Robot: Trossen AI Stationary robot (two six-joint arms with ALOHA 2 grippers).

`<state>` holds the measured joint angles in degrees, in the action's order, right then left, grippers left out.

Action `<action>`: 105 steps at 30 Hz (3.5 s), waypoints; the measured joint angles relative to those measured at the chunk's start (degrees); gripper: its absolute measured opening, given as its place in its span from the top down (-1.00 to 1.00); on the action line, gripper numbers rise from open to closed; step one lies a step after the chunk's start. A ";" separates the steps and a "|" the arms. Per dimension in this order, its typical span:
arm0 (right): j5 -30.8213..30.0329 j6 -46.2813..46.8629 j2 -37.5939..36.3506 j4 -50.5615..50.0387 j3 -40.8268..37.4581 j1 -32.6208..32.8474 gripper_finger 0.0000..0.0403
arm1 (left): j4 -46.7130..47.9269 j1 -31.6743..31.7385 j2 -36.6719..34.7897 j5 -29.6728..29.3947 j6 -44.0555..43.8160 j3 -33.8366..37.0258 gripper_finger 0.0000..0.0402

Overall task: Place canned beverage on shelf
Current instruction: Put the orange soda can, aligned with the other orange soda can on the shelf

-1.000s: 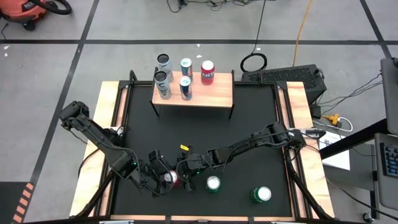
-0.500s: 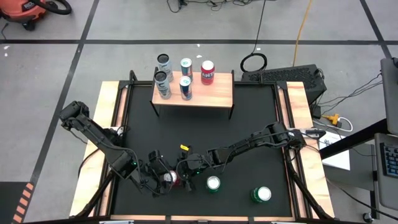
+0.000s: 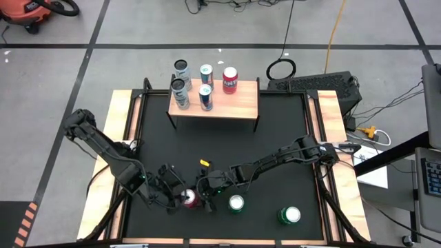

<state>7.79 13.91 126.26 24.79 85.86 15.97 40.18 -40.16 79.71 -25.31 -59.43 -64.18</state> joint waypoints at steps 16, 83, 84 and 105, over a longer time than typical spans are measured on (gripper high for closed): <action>-0.19 -1.30 -6.77 -5.76 0.02 -1.02 -0.41 | 7.78 0.00 -4.82 -2.94 -1.83 0.02 -0.49; -8.96 -3.67 -41.99 -40.17 0.11 -24.02 -0.41 | 16.21 0.07 -13.41 -14.75 -4.20 0.00 -0.49; -7.70 -4.04 -42.01 -40.38 0.11 -24.60 -0.41 | 16.27 0.07 -13.41 -15.14 -4.18 0.00 -0.49; -1.54 -8.63 -42.12 -40.81 0.11 -34.42 -0.41 | 15.64 4.33 -13.41 -17.08 -4.67 0.00 -0.49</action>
<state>6.25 5.28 84.14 -16.02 85.97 -18.45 55.81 -35.83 66.30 -42.39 -64.10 -64.18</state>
